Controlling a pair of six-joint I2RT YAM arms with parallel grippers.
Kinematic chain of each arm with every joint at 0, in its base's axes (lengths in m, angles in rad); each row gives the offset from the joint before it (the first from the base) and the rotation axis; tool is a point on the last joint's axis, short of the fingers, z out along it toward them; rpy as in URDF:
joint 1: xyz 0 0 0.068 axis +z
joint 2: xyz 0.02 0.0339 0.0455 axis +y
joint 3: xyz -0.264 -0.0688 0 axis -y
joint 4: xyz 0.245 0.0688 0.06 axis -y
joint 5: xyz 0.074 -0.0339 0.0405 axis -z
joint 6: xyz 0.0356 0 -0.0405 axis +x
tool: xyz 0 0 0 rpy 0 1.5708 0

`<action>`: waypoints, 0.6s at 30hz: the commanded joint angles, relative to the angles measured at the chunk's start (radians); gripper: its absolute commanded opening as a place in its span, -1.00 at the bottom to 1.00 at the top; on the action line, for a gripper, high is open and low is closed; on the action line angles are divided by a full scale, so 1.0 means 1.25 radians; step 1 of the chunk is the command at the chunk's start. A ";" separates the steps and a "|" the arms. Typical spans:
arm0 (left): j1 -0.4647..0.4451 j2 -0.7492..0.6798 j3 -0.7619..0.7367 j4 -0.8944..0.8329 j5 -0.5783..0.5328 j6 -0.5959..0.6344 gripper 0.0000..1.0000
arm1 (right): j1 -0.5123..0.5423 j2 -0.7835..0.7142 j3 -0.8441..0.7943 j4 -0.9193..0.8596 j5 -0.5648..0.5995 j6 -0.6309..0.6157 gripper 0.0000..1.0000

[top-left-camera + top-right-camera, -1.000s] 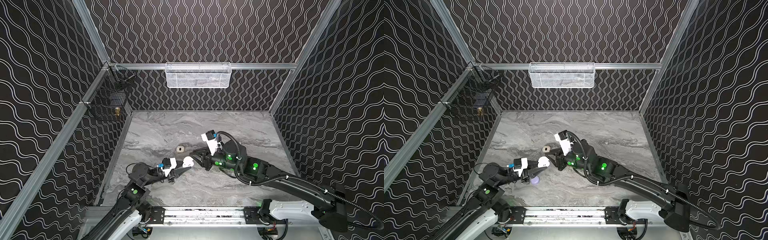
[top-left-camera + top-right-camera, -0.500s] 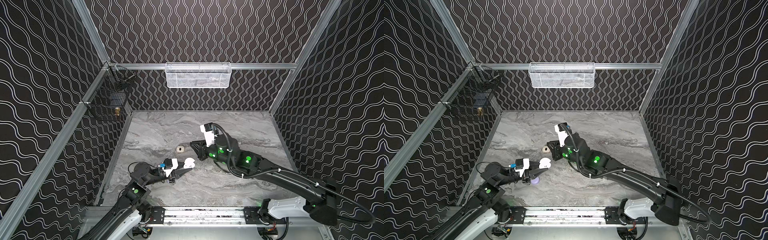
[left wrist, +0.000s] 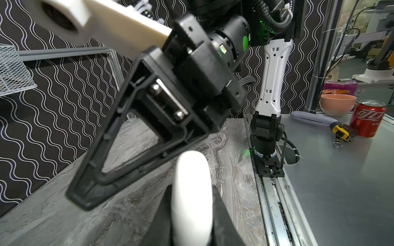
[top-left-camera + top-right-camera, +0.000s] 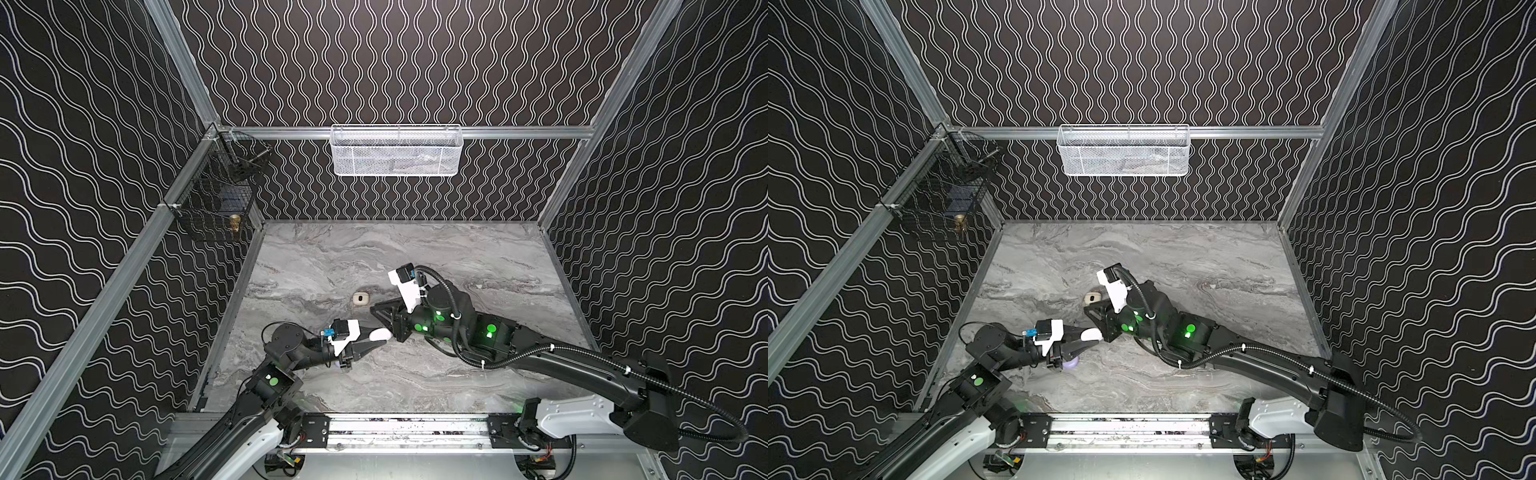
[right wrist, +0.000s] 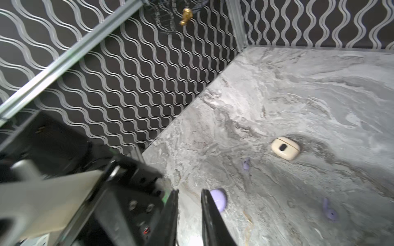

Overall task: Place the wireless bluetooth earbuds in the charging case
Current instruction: 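Withdraw the right gripper from the case while the left gripper lowers the case, then set the white case down while the right gripper moves over the lavender case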

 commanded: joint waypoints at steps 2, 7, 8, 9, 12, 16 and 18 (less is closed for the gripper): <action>0.002 0.007 -0.008 0.056 -0.050 -0.008 -1.00 | 0.021 -0.049 -0.031 0.017 0.018 -0.006 -0.55; 0.004 0.143 0.011 0.068 -0.265 -0.076 -1.00 | 0.017 -0.118 -0.056 -0.113 0.317 0.087 -0.39; 0.010 0.185 0.019 0.070 -0.307 -0.094 -1.00 | 0.008 -0.128 -0.063 -0.139 0.356 0.110 -0.38; 0.029 0.234 0.034 0.063 -0.340 -0.122 -1.00 | -0.010 -0.137 -0.074 -0.160 0.383 0.134 -0.36; 0.152 0.374 0.057 0.073 -0.335 -0.255 -1.00 | -0.047 -0.166 -0.121 -0.172 0.401 0.171 -0.29; 0.330 0.525 0.019 0.222 -0.241 -0.389 -1.00 | -0.068 -0.143 -0.152 -0.170 0.384 0.186 -0.14; 0.366 0.575 0.025 0.222 -0.255 -0.400 -1.00 | -0.073 -0.109 -0.149 -0.173 0.368 0.186 -0.07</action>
